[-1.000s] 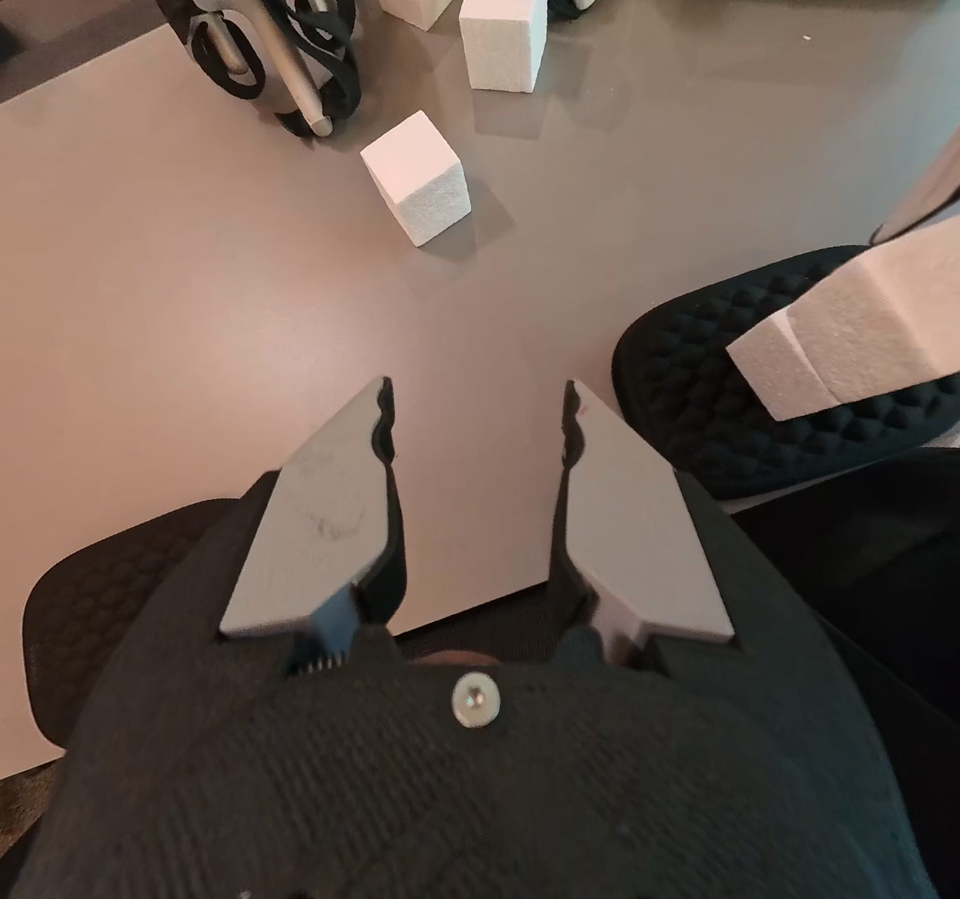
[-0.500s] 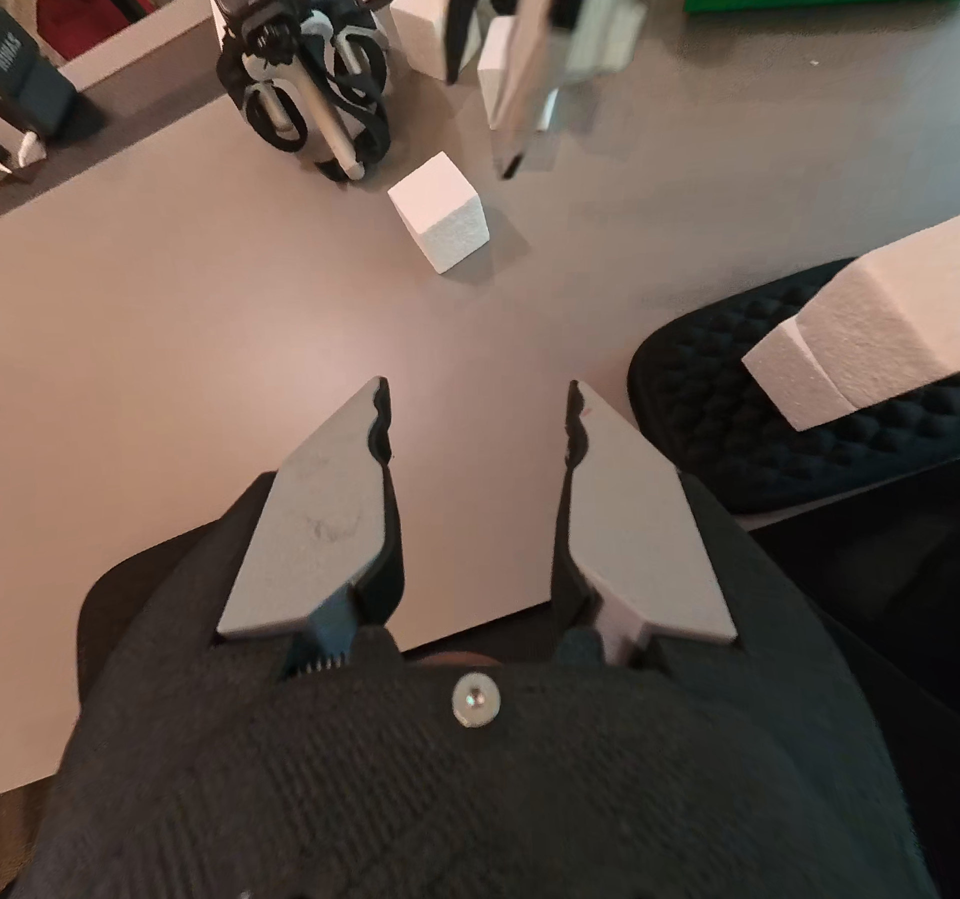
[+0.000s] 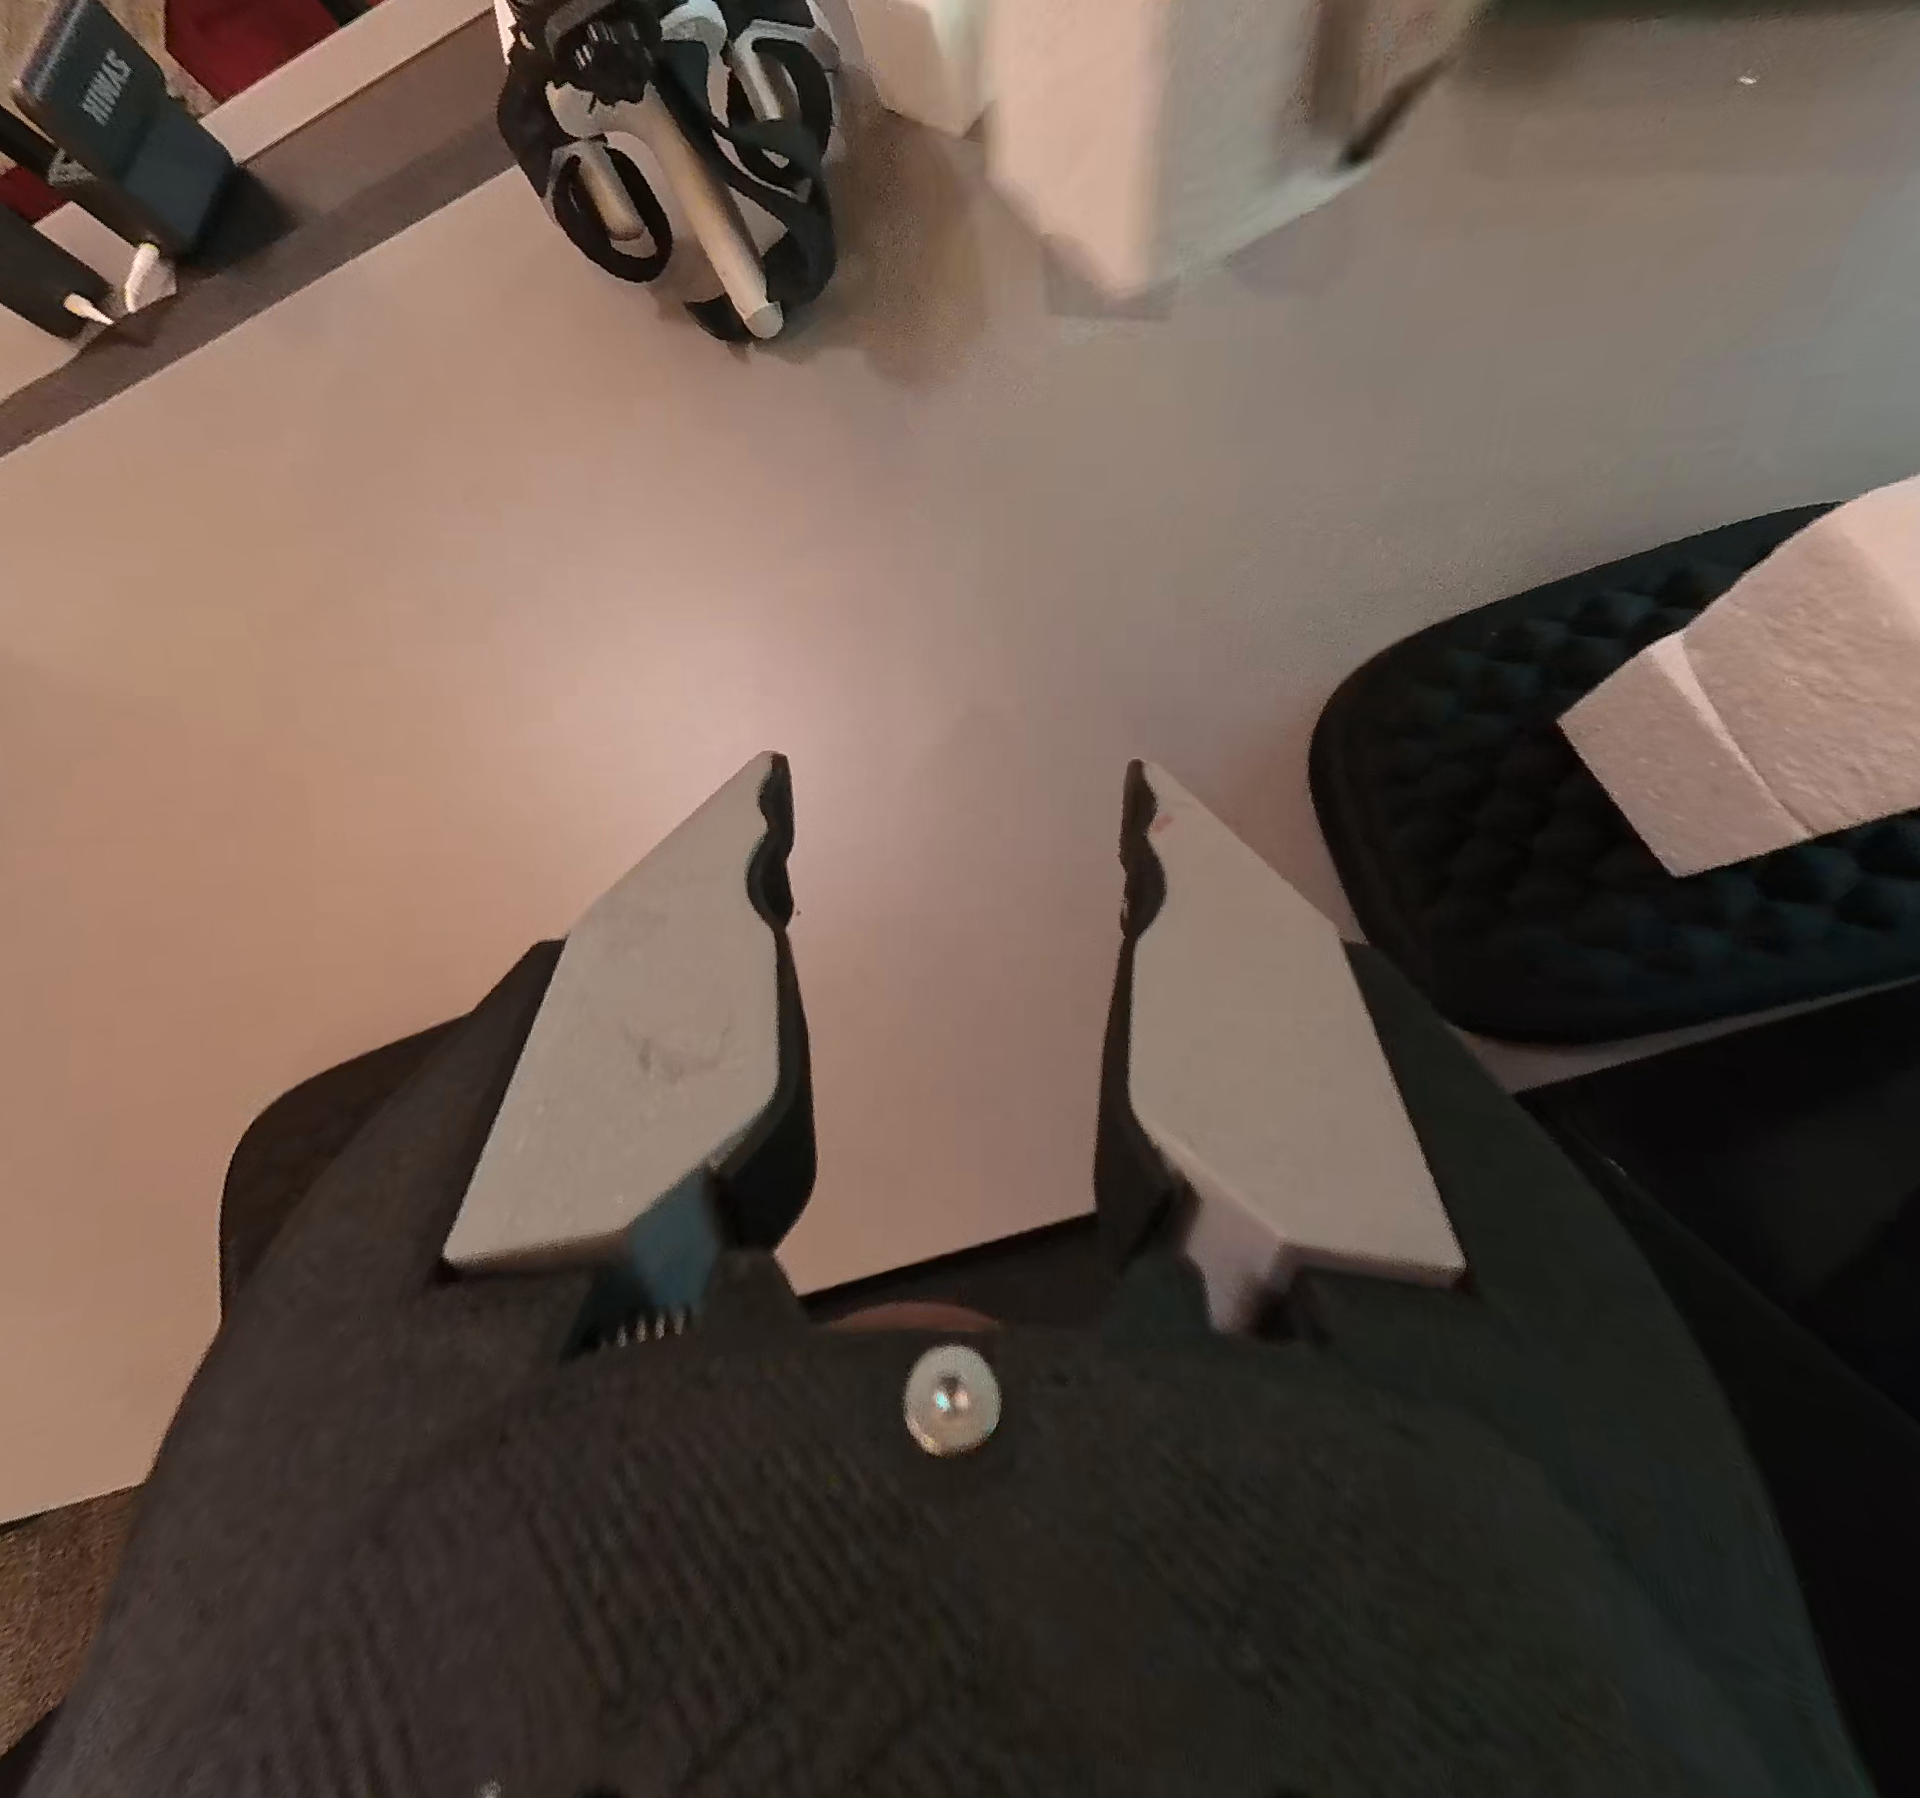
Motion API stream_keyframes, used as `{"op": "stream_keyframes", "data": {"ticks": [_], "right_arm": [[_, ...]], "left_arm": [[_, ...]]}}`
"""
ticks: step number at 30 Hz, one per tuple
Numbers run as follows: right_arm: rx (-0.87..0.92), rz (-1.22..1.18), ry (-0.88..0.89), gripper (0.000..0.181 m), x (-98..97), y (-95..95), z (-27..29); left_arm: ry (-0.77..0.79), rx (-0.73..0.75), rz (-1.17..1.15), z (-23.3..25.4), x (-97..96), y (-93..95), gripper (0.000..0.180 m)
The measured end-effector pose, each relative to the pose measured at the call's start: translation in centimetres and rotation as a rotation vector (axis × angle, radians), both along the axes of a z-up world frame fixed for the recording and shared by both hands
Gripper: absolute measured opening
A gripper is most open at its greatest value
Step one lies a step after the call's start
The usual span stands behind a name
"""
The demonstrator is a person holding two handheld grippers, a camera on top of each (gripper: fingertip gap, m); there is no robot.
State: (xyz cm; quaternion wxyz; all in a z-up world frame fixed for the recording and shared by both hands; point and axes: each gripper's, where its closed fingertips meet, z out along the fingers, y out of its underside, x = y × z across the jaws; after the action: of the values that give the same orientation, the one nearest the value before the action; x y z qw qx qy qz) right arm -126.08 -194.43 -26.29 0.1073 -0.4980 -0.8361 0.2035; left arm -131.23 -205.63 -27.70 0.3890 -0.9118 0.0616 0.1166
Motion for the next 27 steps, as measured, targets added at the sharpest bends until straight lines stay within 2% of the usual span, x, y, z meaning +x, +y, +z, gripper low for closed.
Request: {"op": "stream_keyframes", "data": {"ticks": [3,6,16,18,20,24,27], "right_arm": [[0.041,-0.033,-0.011,0.057,5.6,-2.1,4.1],[0.025,-0.056,-0.044,0.057,10.0,-5.5,5.2],[0.078,-0.126,-0.186,0.058,13.4,-9.7,-0.5],[0.063,-0.135,-0.198,0.065,13.4,-9.8,-0.9],[0.015,-0.139,-0.168,0.074,13.0,-10.0,-0.2],[-0.199,-0.152,0.020,0.075,11.0,-9.6,5.3],[-0.267,-0.159,0.087,0.078,10.6,-6.8,7.6]], "left_arm": [[-0.003,0.013,-0.007,0.1,0.0,0.4,0.062],[-0.020,0.007,-0.025,0.0,0.3,0.6,0.062],[-0.050,0.011,-0.077,0.1,1.4,0.4,0.060],[-0.052,0.012,-0.070,0.1,1.3,0.3,0.060],[-0.054,0.018,-0.059,0.2,1.1,0.2,0.061],[-0.048,0.022,-0.031,0.2,0.7,0.0,0.062],[-0.039,0.012,-0.021,0.0,0.5,0.0,0.063]]}}
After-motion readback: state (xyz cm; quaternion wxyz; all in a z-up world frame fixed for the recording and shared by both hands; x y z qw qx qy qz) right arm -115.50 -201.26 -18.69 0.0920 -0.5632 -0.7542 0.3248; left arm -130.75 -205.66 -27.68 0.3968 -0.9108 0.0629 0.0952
